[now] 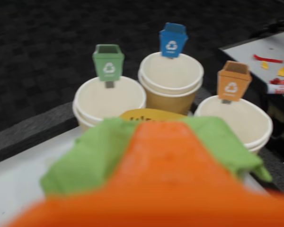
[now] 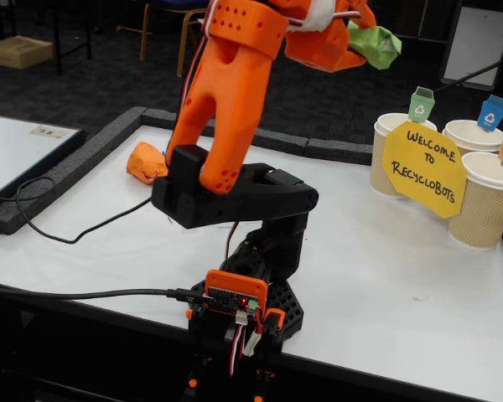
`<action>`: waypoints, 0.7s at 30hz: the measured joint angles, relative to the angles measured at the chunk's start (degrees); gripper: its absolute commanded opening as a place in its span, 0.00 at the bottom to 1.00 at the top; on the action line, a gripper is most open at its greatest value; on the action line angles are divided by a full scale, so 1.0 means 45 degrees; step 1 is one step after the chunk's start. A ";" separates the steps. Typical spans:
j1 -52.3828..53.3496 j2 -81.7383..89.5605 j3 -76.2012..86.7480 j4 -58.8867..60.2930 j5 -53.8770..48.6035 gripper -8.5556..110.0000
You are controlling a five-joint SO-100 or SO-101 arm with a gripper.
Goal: Sort rubbish by color.
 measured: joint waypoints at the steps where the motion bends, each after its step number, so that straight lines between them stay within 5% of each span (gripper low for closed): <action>1: 0.0078 0.0000 0.0000 -0.0137 0.0000 0.07; 10: 0.0488 -0.1230 0.0723 -0.1777 0.0000 0.07; 21: 0.0488 -0.7871 0.0273 -0.4785 0.0000 0.08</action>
